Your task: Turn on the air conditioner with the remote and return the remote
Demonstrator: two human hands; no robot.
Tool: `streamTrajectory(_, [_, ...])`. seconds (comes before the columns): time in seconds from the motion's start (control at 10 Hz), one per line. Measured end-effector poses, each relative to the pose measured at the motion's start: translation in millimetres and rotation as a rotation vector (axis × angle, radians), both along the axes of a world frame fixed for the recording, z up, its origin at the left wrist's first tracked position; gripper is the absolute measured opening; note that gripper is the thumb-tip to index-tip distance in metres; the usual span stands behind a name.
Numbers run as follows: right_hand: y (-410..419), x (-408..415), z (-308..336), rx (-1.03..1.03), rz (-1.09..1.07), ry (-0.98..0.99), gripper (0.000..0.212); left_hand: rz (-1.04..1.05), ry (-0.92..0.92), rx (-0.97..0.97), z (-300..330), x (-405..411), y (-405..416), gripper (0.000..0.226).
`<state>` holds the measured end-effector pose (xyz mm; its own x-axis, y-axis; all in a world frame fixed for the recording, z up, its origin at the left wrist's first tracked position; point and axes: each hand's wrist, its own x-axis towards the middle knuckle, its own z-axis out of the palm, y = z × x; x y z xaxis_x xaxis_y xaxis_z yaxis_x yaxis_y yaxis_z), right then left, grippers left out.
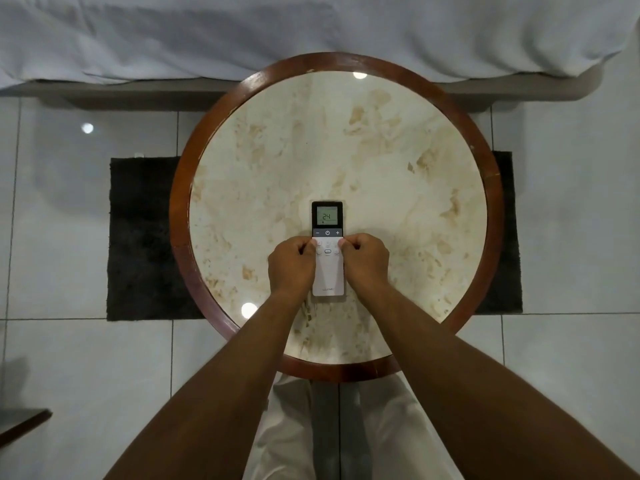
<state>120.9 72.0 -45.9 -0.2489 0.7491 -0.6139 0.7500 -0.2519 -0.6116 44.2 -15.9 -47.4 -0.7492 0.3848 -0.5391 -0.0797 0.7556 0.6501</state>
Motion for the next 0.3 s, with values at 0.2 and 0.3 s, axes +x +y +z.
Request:
streamTrajectory(0.2, [-1, 3, 10, 0.033, 0.07, 0.057, 0.016, -0.142, 0.054, 0.01, 11, -9, -6, 0.026])
streamTrajectory(0.3, [8, 15, 43, 0.066, 0.206, -0.036, 0.033, -0.297, 0.127, -0.147, 40, -22, -22, 0.04])
